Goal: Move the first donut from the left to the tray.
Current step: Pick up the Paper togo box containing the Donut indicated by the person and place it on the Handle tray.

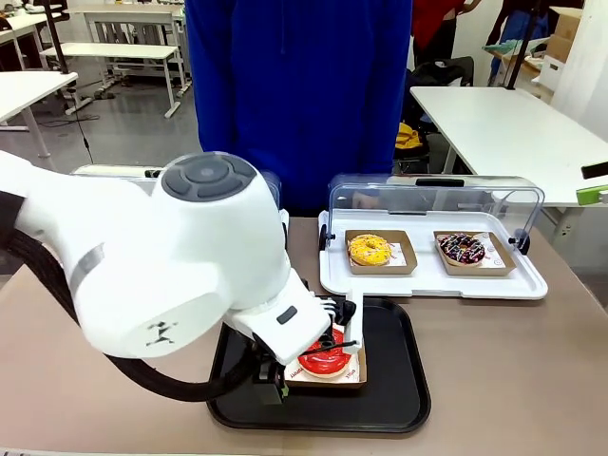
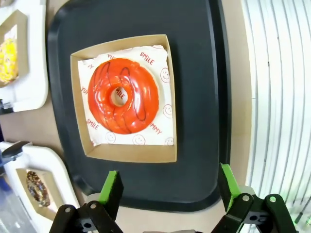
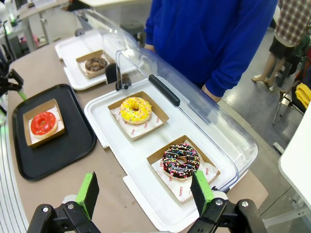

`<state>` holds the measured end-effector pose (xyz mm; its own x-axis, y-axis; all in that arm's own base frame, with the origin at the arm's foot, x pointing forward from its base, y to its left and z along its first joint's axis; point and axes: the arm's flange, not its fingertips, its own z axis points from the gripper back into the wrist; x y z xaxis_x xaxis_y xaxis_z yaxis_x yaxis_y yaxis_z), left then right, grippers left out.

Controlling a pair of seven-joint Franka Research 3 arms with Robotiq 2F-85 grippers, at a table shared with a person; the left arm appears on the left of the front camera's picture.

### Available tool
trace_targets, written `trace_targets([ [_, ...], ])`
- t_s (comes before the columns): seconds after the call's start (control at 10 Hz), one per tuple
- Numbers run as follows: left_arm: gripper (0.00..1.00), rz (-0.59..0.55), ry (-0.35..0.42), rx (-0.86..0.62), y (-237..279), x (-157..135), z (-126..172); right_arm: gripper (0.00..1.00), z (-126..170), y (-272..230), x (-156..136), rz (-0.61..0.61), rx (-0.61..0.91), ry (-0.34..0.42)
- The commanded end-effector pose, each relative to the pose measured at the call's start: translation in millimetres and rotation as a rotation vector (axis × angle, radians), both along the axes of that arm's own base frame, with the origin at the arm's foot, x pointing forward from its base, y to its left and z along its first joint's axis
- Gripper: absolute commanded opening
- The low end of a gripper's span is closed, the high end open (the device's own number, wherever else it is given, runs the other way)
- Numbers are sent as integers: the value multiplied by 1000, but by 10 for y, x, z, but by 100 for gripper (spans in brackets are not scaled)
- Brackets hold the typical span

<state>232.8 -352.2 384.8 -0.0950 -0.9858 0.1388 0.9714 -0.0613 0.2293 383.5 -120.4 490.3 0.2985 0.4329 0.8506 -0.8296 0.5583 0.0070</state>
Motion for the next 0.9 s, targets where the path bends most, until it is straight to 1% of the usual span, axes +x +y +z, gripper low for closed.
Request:
trace_targets([
  [0.0, 100, -43, 18, -8, 85, 9, 177, 100, -8, -6, 28, 12, 12, -33],
  [0.1, 100, 0, 0, 0, 0, 0, 0, 100, -8, -6, 28, 12, 12, -33],
  [0.8, 100, 0, 0, 0, 0, 0, 0, 100, -8, -6, 28, 12, 12, -33],
])
